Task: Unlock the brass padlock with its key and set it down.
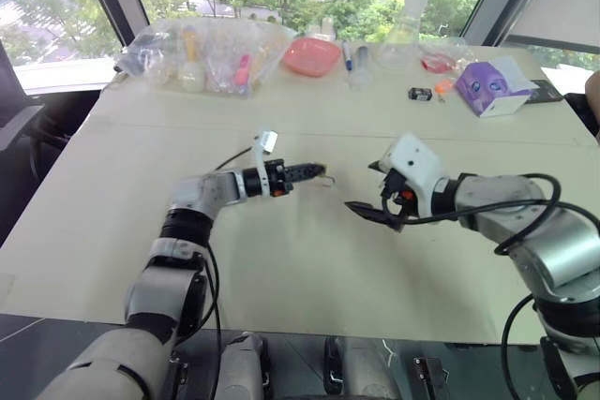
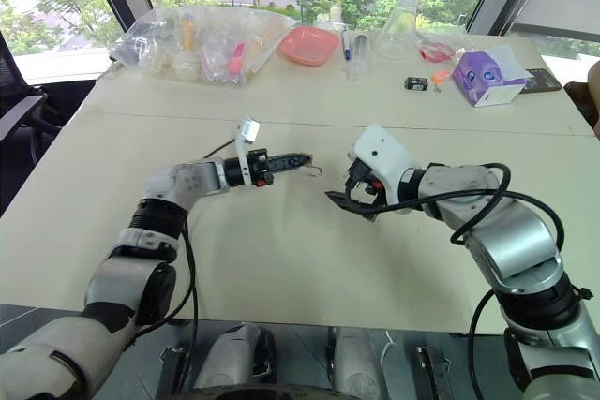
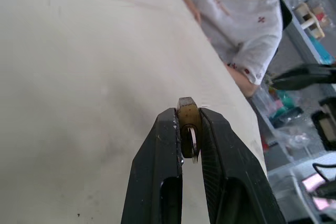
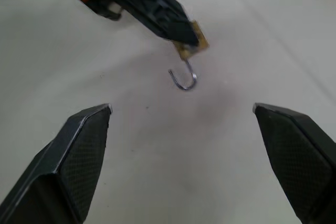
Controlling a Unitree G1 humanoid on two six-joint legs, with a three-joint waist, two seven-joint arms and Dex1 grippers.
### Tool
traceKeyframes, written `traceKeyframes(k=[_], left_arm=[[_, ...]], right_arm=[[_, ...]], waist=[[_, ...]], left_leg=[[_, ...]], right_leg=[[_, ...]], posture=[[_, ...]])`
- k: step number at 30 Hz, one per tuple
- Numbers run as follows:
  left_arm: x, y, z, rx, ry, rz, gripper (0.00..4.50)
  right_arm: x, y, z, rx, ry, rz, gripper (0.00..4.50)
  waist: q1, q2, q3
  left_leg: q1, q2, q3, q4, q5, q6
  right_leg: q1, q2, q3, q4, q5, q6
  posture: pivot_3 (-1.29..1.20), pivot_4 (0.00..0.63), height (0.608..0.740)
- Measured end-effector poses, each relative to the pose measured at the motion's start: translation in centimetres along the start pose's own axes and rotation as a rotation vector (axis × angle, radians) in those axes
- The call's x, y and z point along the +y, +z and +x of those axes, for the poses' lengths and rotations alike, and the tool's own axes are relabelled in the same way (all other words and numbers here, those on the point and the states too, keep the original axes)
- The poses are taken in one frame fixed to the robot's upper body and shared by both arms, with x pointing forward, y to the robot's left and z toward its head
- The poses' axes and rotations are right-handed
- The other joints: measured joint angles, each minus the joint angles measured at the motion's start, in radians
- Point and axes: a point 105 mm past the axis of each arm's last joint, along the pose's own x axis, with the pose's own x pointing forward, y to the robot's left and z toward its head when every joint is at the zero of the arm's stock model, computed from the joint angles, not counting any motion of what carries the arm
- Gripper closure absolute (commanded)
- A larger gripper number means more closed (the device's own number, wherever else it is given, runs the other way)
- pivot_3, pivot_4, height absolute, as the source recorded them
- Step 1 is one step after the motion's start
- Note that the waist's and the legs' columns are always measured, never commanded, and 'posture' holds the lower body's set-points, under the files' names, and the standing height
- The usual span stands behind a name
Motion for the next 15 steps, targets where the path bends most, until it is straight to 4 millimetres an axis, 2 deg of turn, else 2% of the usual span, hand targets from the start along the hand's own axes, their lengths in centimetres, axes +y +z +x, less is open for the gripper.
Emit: traceKeyframes(k=[4,5,6,8,12,15], left_arm=[[0.2,-0.9,1.1,0.07,0.003,0.023,4.46],[0.2,-1.1,1.2,0.078,-0.001,0.024,3.48],[0.3,-1.4,1.3,0.088,-0.009,0.019,3.18],[0.4,-1.8,1.2,0.101,-0.012,0.011,2.3],[-0.3,-1.2,1.4,0.095,-0.054,0.022,0.16],[-0.1,-0.6,1.1,0.091,-0.026,0.097,0.08]], right_arm=[[0.1,-0.7,0.2,0.037,-0.023,0.0,0.04],[0.1,-0.8,0.2,0.046,-0.026,0.001,0.0],[0.2,-1.0,0.3,0.054,-0.028,0.005,0.0],[0.1,-1.1,0.3,0.06,-0.037,0.008,0.0],[0.0,-1.2,0.3,0.065,-0.049,0.013,0.0],[0.0,-1.2,0.3,0.065,-0.05,0.013,0.0]], waist=[[-0.002,0.0,0.0],[-0.002,0.0,0.0],[-0.003,0.0,0.0],[-0.003,0.0,0.0],[-0.002,0.0,0.0],[-0.002,0.0,0.0]], left_leg=[[0.0,0.0,0.0,-0.001,0.0,0.0],[0.0,0.0,0.0,-0.001,0.0,0.0],[0.0,0.0,0.0,-0.001,0.0,0.0],[0.0,0.0,0.0,-0.001,0.0,0.0],[0.0,0.0,-0.001,0.0,0.0,0.0],[0.001,0.0,-0.002,0.0,0.0,0.0]], right_leg=[[0.0,0.0,0.0,-0.001,0.0,0.0],[0.0,0.0,0.0,-0.001,0.0,0.0],[0.0,0.0,0.0,-0.001,0.0,0.0],[0.0,0.0,0.0,-0.001,0.0,0.0],[0.0,0.0,0.0,-0.001,0.0,0.0],[0.001,0.0,0.0,-0.001,0.0,0.0]], posture=[[0.0,0.15,0.74],[0.0,0.15,0.74],[0.0,0.15,0.74],[0.0,0.15,0.74],[0.0,0.15,0.74],[0.0,0.15,0.74]])
